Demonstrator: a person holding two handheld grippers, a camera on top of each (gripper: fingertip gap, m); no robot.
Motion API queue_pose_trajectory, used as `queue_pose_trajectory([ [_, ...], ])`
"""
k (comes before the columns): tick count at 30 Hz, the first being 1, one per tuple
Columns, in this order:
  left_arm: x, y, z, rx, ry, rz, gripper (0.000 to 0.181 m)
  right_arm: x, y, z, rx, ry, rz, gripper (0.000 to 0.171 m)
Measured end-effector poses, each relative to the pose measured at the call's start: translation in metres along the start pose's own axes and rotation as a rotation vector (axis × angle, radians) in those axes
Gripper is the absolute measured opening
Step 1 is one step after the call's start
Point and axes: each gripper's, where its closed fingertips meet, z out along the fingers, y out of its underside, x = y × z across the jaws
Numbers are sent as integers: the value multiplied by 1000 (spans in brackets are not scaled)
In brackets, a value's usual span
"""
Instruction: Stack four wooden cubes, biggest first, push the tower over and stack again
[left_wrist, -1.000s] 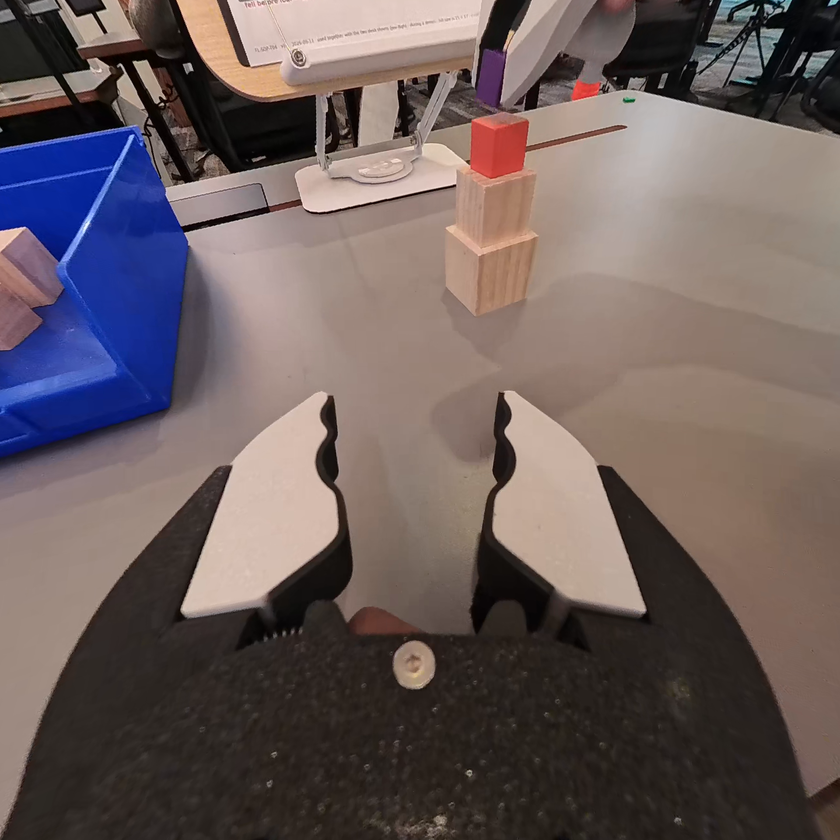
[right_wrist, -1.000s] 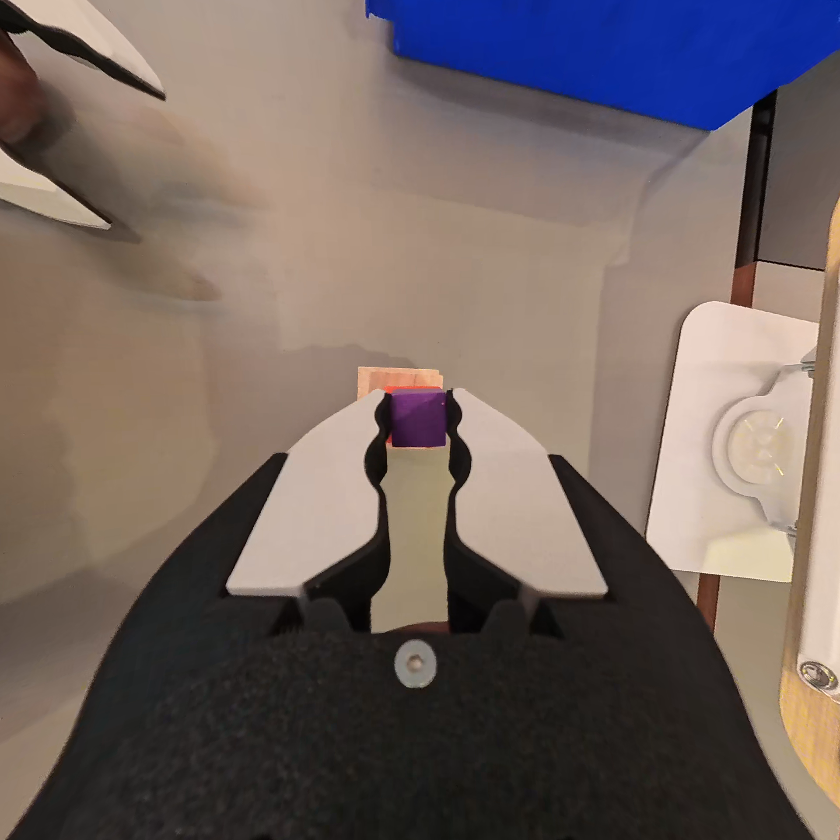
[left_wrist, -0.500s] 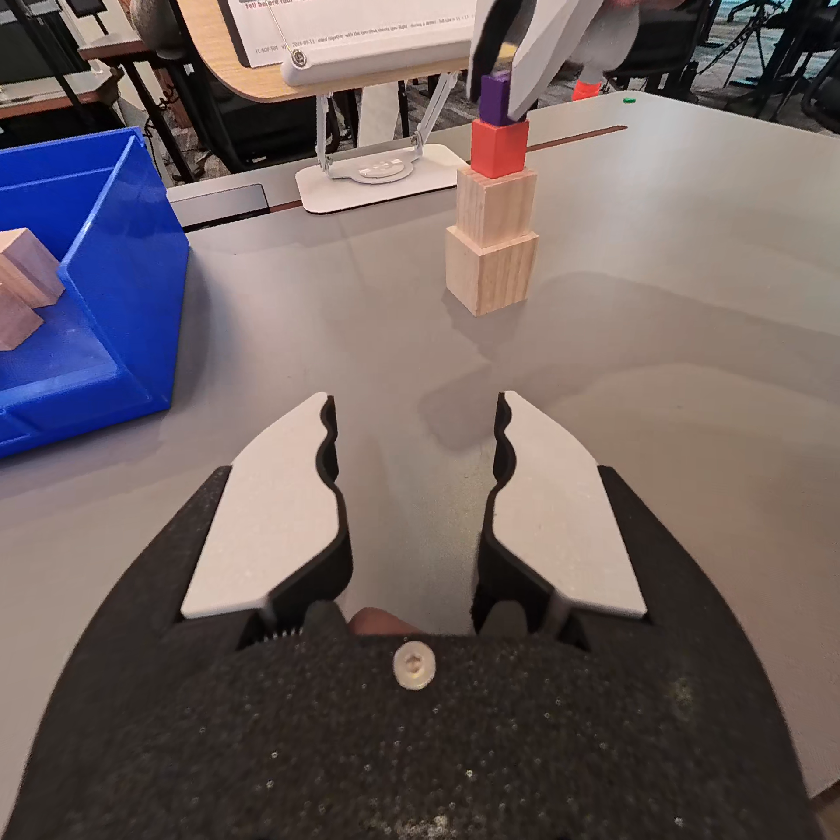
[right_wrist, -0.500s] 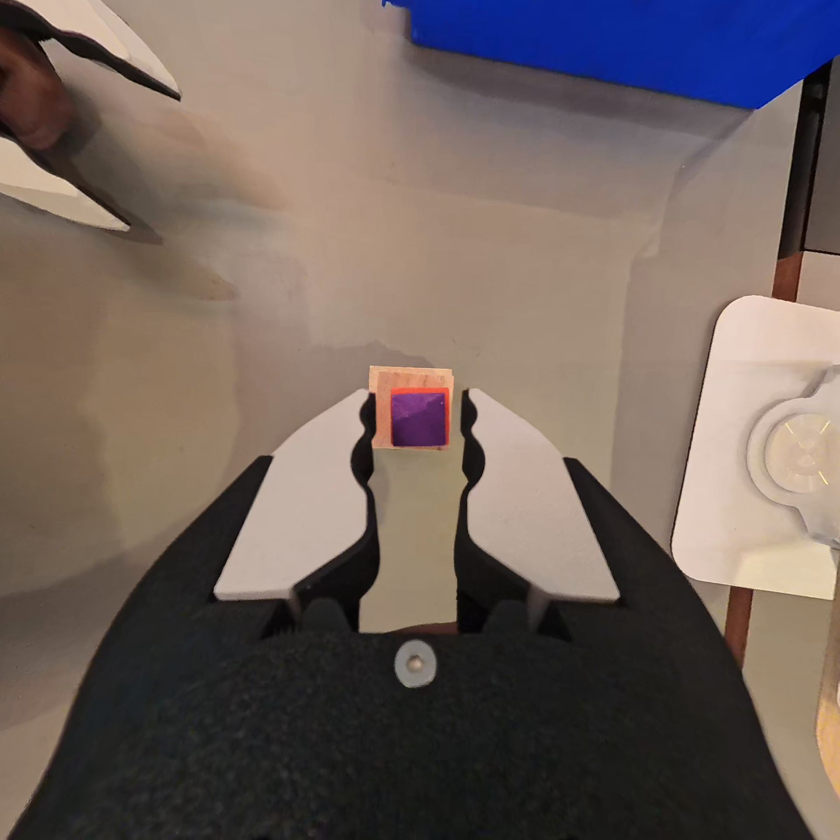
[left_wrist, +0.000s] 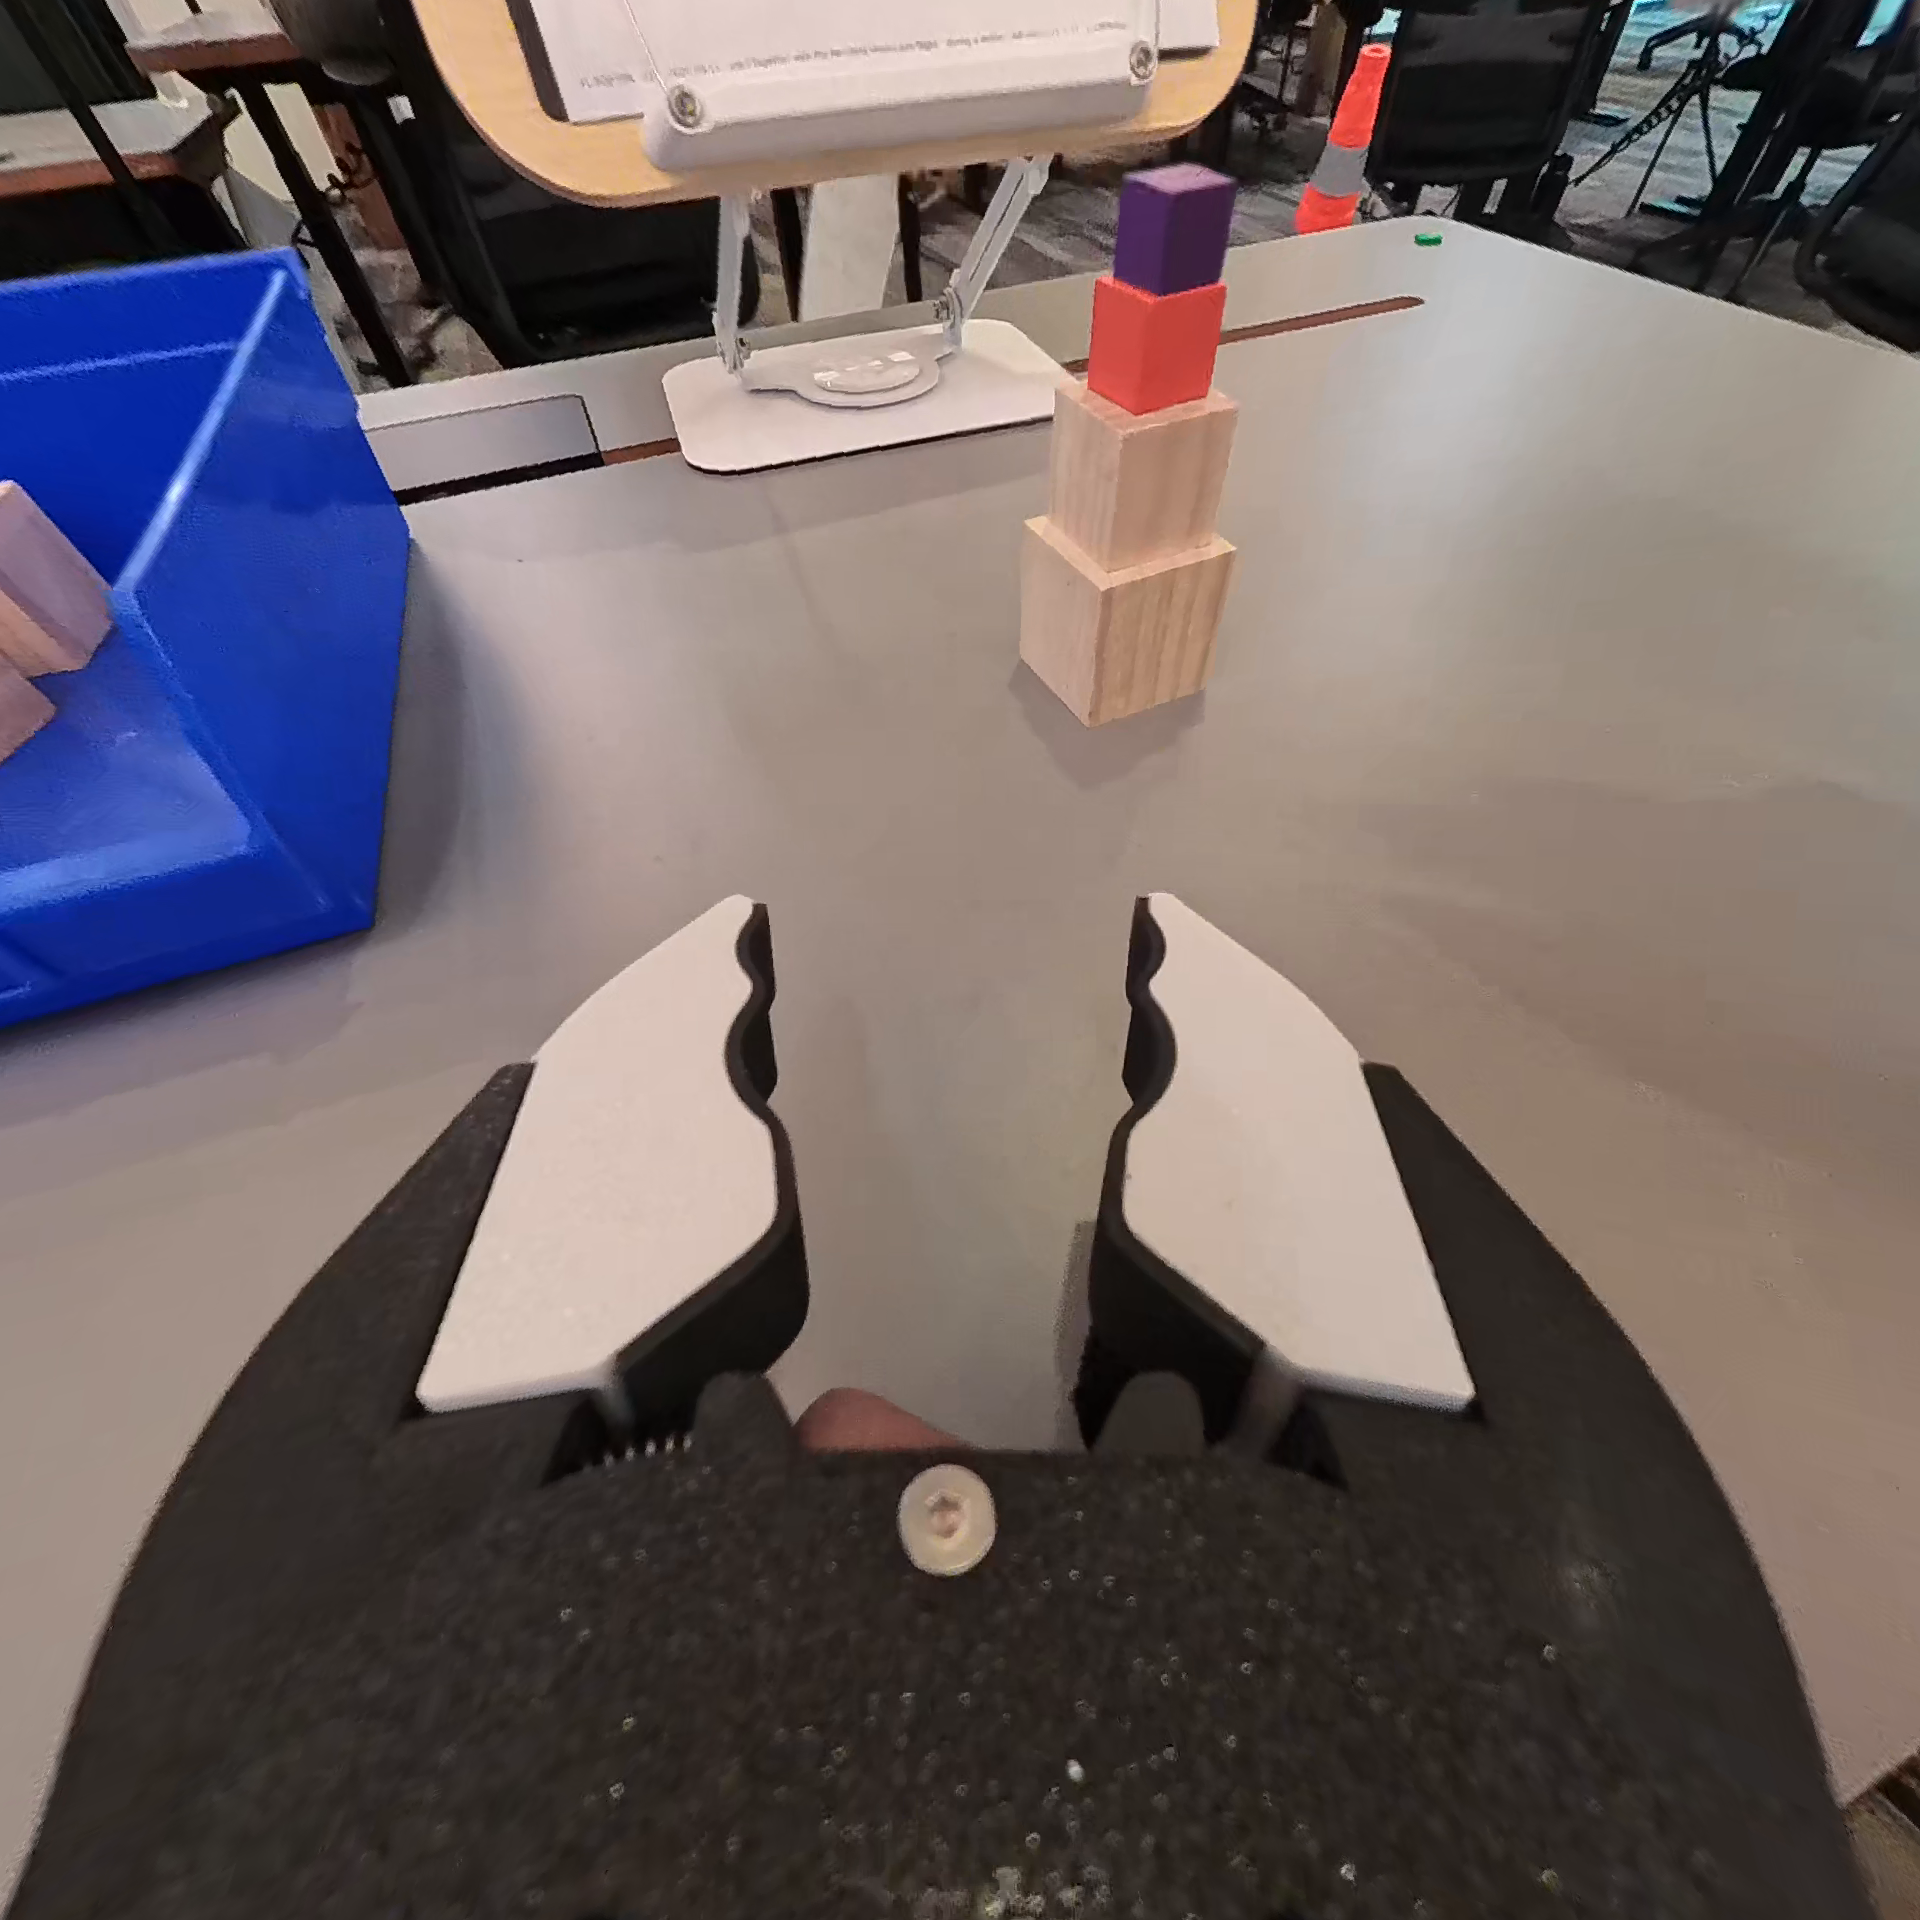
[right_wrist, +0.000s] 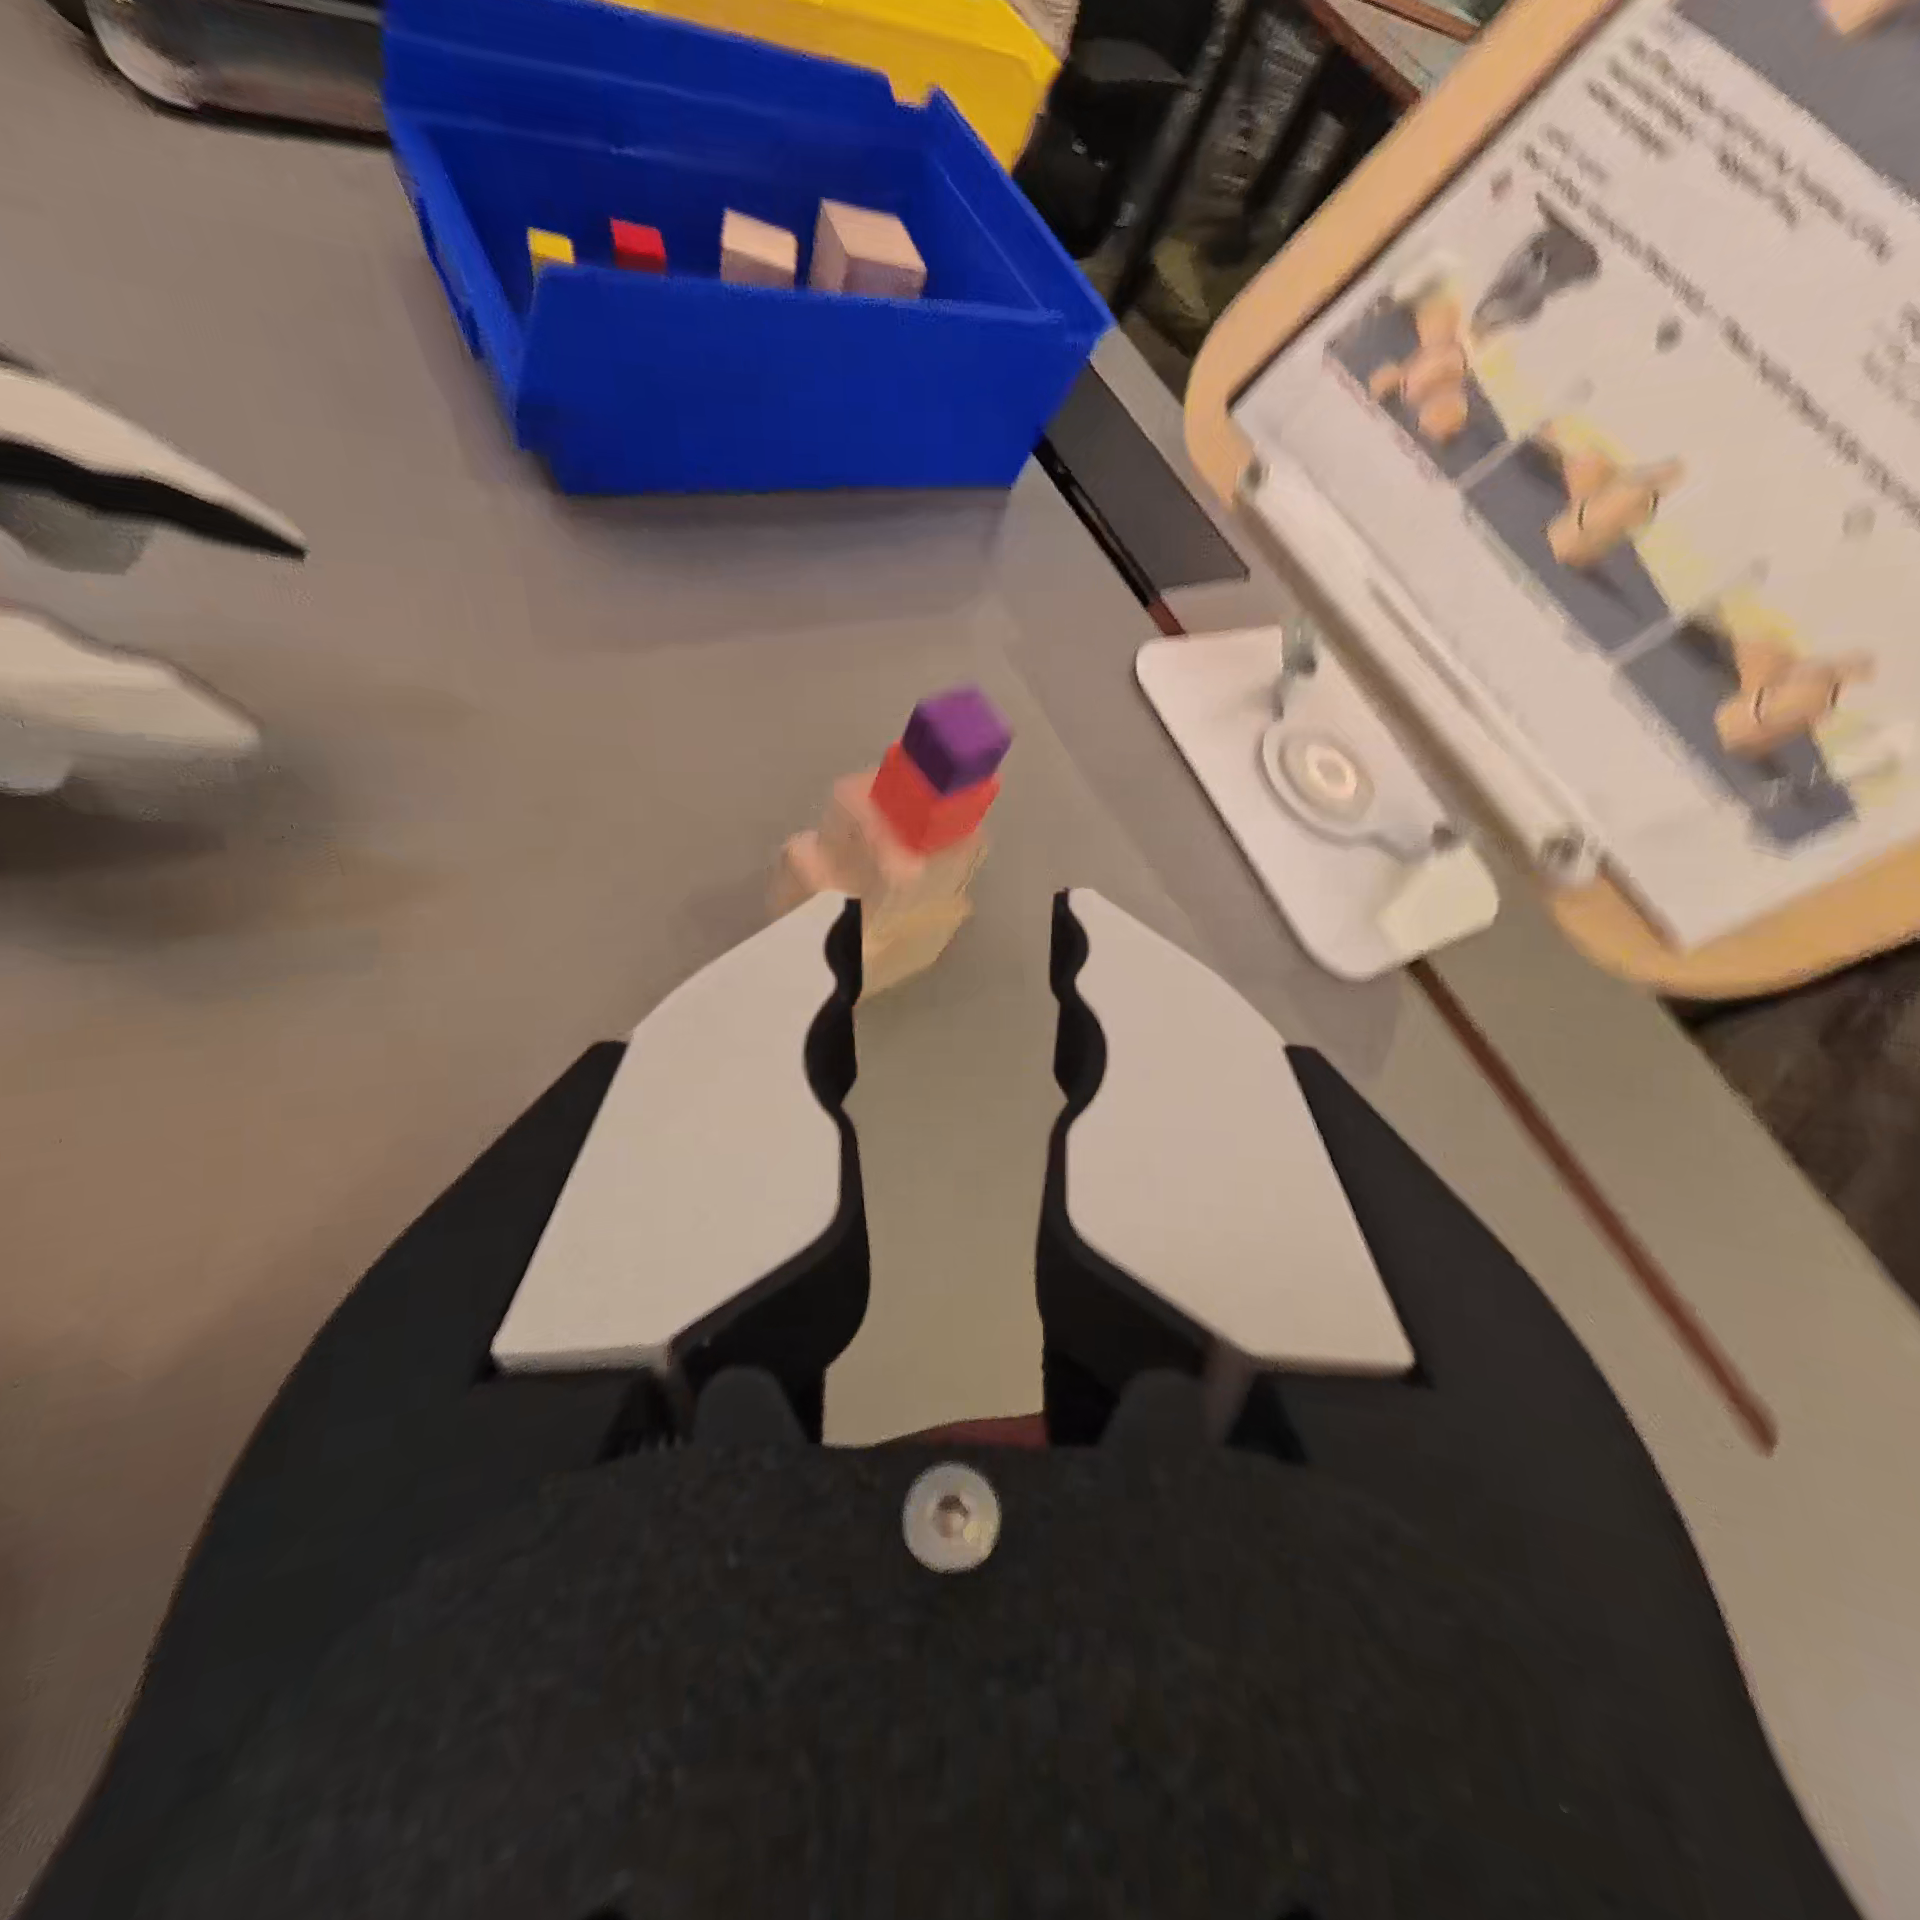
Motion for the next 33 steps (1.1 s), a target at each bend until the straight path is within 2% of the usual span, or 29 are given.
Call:
queue_pose_trajectory([
  [5, -11, -6, 7, -48, 54, -37, 56, -50, 78, -31, -33, 77, 175, 33],
  [10, -21, -14, 19, -112, 78, -51, 55, -57, 117, -45, -9, 144, 379, 29],
  [15, -9, -4, 24, -176, 150, -108, 35, -61, 126, -48, -36, 152, 367, 26],
  [18, 2, 4, 22, -206, 208, -69, 0, -64, 129, -45, -78, 159, 312, 25],
  [24, 6, 9, 32, -301, 253, 62, 0, -74, 133, -37, -118, 134, 251, 23],
  [29, 23, 6, 43, -371, 360, 222, 0, -78, 132, -38, -122, 122, 212, 22],
  [33, 49, 12, 50, -444, 514, 389, 0, -77, 134, -40, -126, 120, 209, 22],
])
